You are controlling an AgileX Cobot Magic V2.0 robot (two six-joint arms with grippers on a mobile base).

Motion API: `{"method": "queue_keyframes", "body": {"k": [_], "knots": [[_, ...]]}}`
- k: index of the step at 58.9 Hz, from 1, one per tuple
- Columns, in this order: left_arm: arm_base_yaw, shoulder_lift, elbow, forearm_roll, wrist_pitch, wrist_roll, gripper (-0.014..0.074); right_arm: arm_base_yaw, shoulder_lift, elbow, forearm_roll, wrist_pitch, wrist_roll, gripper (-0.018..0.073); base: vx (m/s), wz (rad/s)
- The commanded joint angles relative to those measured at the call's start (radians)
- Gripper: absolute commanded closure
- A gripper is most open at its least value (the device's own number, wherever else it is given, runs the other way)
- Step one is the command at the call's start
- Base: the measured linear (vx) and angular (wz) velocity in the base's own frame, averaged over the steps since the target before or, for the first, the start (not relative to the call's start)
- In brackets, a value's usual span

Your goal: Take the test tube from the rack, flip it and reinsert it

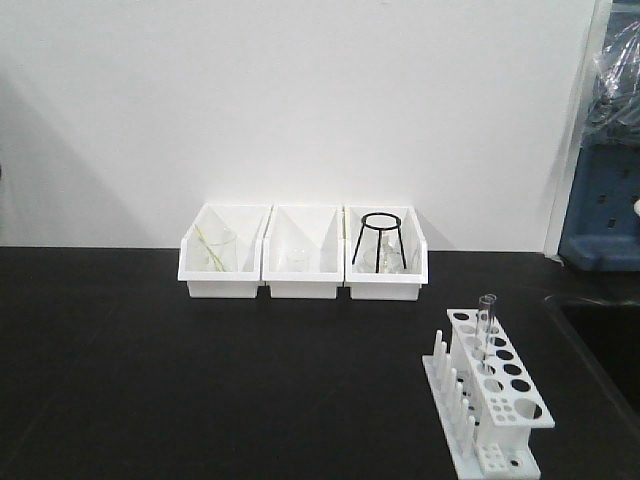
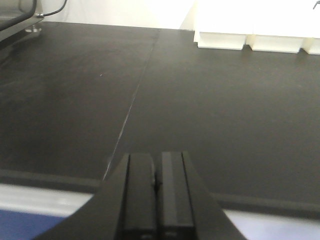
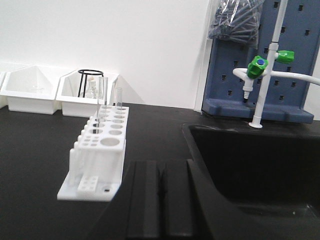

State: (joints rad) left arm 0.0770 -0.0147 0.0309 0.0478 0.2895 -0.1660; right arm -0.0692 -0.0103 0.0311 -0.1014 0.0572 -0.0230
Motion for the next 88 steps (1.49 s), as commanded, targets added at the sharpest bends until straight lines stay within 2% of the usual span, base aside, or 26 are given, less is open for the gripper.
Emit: {"method": "queue_keyframes", "body": {"k": [1,42,88], "knots": [[-0.007,-0.013,0.001,-0.004,-0.087,0.000,0.0603,0.000,-0.010,0.000,-0.005,-0.082,-0.004,0.0568,0.33,-0.01],[-0.007,-0.013,0.001,-0.004,-0.087,0.000,0.0603,0.000,-0.010,0.000,-0.005,-0.082,-0.004,0.0568,0.22,0.00],[-0.007,-0.013,0.001,-0.004,-0.087,0.000,0.0603,0.000,-0.010,0.000,-0.005,-0.083,-0.004,0.0568,0.02,0.00]]}}
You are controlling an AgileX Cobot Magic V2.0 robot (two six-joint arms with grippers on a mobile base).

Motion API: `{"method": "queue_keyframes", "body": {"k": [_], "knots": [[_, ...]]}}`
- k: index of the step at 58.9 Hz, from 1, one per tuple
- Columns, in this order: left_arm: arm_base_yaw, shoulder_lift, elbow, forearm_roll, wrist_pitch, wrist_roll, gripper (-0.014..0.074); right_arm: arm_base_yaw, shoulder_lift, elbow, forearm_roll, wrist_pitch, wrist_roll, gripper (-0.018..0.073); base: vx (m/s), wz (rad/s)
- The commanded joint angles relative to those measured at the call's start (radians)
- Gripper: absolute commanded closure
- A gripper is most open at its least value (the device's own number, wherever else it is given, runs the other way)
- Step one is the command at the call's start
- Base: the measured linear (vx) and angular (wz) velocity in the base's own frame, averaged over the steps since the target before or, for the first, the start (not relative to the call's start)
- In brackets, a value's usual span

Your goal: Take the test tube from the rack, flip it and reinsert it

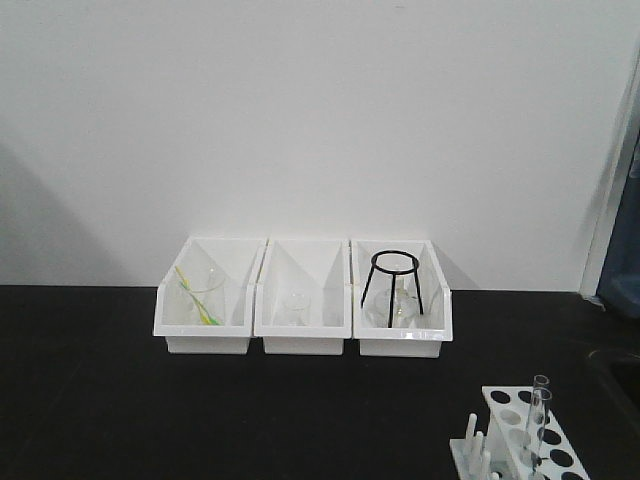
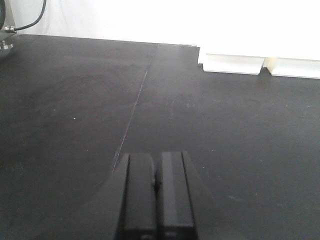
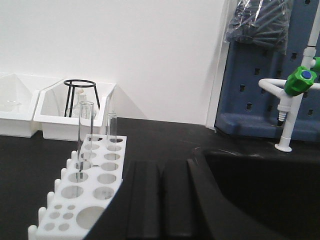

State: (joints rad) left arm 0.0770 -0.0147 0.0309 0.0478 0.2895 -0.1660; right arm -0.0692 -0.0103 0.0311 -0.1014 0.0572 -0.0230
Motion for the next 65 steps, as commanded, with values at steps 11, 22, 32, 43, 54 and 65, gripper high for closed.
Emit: {"method": "queue_keyframes", "body": {"k": [11,22,32,43,54,65], "knots": [[-0.007,-0.013,0.001,-0.004,-0.087,0.000,0.0603,0.000,-0.010,0.000,-0.005,-0.110,-0.004,0.0568,0.00,0.00],[-0.007,-0.013,0.001,-0.004,-0.087,0.000,0.0603,0.000,-0.010,-0.001,0.008,-0.197,0.004,0.0568,0.00,0.00],[-0.007,-0.013,0.001,-0.004,-0.087,0.000,0.0603,0.000,0.018,-0.102,0.034,-0.115,0.069,0.0568,0.00,0.00],[-0.007,-0.013,0.001,-0.004,-0.087,0.000,0.0603,0.000,0.186,-0.292,0.034,0.036,0.070,0.0568,0.00,0.00],[-0.007,-0.013,0.001,-0.004,-0.087,0.000,0.0603,0.000,0.378,-0.380,0.033,0.027,0.072,0.0564,0.00,0.00],[-0.007,-0.013,0.001,-0.004,-0.087,0.000,0.0603,-0.001,0.544,-0.387,0.034,-0.047,0.072,0.0519,0.00,0.00]]}}
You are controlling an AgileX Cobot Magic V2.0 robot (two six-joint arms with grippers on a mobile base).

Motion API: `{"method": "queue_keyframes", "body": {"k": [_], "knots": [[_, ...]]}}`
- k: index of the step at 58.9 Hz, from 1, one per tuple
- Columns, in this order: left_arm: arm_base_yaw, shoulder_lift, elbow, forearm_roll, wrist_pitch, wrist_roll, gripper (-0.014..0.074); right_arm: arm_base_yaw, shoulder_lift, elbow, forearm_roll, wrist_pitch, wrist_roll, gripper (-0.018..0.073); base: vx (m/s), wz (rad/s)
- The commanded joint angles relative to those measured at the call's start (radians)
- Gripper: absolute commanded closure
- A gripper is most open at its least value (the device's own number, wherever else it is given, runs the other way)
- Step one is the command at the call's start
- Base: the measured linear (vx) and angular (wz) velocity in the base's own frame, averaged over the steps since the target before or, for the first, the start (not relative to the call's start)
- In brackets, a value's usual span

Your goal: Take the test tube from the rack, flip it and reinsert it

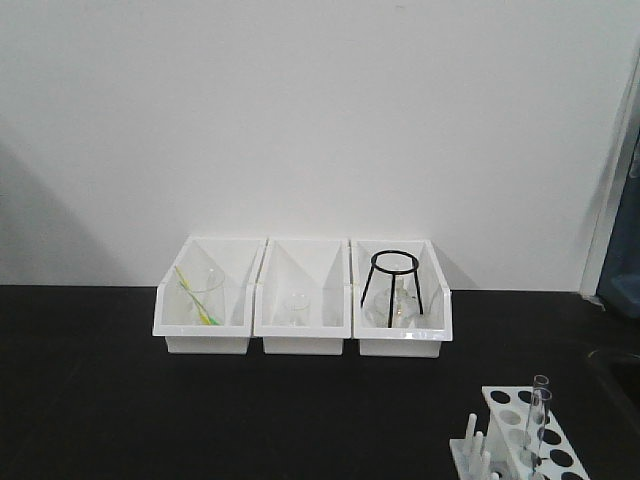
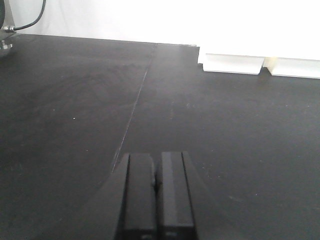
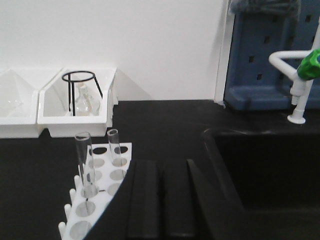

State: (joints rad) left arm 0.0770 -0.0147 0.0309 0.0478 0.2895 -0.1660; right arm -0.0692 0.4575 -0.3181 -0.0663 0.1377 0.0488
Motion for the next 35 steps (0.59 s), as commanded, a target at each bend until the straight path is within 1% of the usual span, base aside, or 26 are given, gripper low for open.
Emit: {"method": "queue_keyframes", "body": {"k": [1,4,8,11,20,24,29,35], "knots": [[-0.007,-0.013,0.001,-0.004,-0.087,0.000,0.0603,-0.001,0.089,-0.037,-0.001,-0.138,0.000,0.0507,0.00,0.00],[-0.007,-0.013,0.001,-0.004,-0.087,0.000,0.0603,-0.001,0.129,-0.037,0.002,-0.174,0.000,0.0478,0.00,0.00],[-0.007,-0.013,0.001,-0.004,-0.087,0.000,0.0603,-0.001,0.180,-0.037,0.006,-0.220,0.000,0.0415,0.00,0.00],[-0.007,-0.013,0.001,-0.004,-0.087,0.000,0.0603,-0.001,0.213,-0.037,0.006,-0.256,0.000,0.0358,0.00,0.00],[-0.007,-0.013,0.001,-0.004,-0.087,0.000,0.0603,-0.001,0.309,-0.037,0.006,-0.378,0.000,0.0146,0.00,0.00],[-0.007,-0.013,0.001,-0.004,-0.087,0.000,0.0603,-0.001,0.349,-0.037,0.006,-0.440,0.000,0.0076,0.00,0.00],[-0.007,-0.013,0.001,-0.004,-0.087,0.000,0.0603,0.001,0.406,-0.037,0.009,-0.532,0.011,0.0030,0.00,0.00],[-0.007,-0.013,0.001,-0.004,-0.087,0.000,0.0603,0.001,0.477,-0.037,-0.038,-0.645,0.035,0.0025,0.00,0.00]]}}
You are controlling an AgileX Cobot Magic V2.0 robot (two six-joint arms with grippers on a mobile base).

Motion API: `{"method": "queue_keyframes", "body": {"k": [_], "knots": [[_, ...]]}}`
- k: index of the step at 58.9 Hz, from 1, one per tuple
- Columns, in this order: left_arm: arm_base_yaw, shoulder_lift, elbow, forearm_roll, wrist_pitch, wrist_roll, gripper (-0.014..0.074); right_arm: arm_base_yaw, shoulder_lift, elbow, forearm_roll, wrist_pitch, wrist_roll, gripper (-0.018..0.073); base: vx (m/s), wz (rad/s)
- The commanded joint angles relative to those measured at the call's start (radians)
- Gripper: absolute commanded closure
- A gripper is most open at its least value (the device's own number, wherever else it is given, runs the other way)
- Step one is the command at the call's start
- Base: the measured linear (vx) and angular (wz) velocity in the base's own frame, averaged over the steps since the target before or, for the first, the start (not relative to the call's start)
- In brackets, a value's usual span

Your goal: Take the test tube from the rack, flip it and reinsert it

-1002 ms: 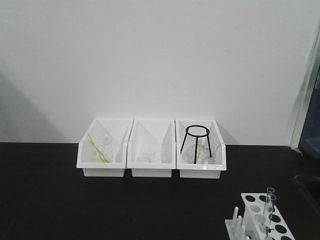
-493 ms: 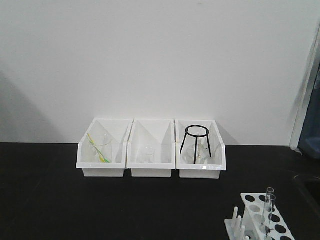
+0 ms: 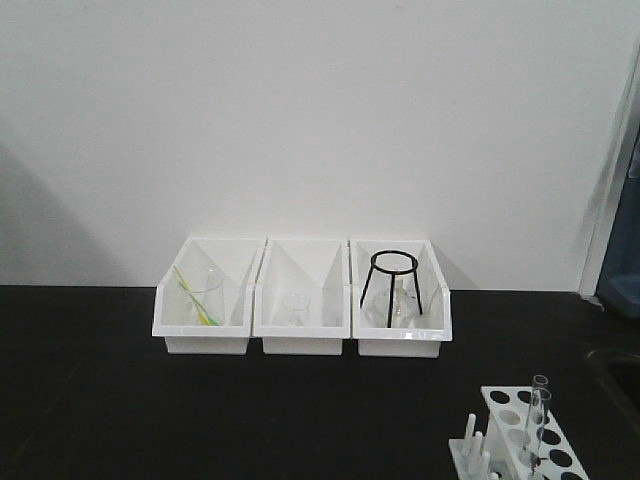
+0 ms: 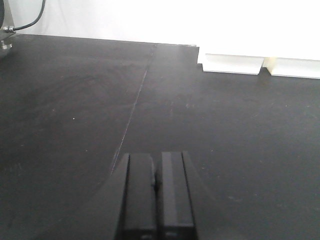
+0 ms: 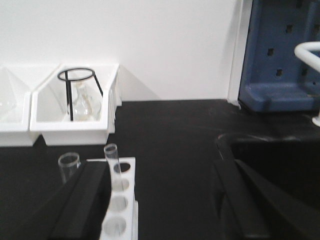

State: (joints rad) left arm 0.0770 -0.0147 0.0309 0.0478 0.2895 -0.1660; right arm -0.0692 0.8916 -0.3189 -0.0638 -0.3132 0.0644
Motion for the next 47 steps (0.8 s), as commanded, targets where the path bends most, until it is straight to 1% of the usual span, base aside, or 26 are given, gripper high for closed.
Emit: {"method": "queue_keyframes", "body": {"k": [1,7,13,18,23,33,39,47], "knots": [[-0.007,-0.013,0.001,-0.004,-0.087,0.000,0.0603,0.001,0.057,-0.037,-0.054,-0.209,0.026,0.0025,0.00,0.00],[-0.007,-0.013,0.001,-0.004,-0.087,0.000,0.0603,0.001,0.120,-0.029,-0.166,-0.312,0.100,0.0027,0.00,0.00],[-0.007,-0.013,0.001,-0.004,-0.087,0.000,0.0603,0.001,0.198,-0.013,-0.319,-0.451,0.215,0.0027,0.00,0.00],[-0.007,-0.013,0.001,-0.004,-0.087,0.000,0.0603,0.001,0.267,-0.010,-0.387,-0.498,0.253,0.0027,0.00,0.00],[-0.007,-0.013,0.001,-0.004,-0.087,0.000,0.0603,0.001,0.333,-0.010,-0.405,-0.525,0.256,0.0027,0.00,0.00],[-0.007,-0.013,0.001,-0.004,-0.087,0.000,0.0603,0.001,0.450,-0.010,-0.426,-0.623,0.256,0.0027,0.00,0.00],[-0.007,-0.013,0.001,-0.004,-0.087,0.000,0.0603,0.001,0.501,-0.013,-0.425,-0.664,0.248,0.0027,0.00,0.00],[-0.007,-0.013,0.001,-0.004,-0.087,0.000,0.0603,0.001,0.570,-0.056,-0.424,-0.678,0.239,0.0027,0.00,0.00]]}}
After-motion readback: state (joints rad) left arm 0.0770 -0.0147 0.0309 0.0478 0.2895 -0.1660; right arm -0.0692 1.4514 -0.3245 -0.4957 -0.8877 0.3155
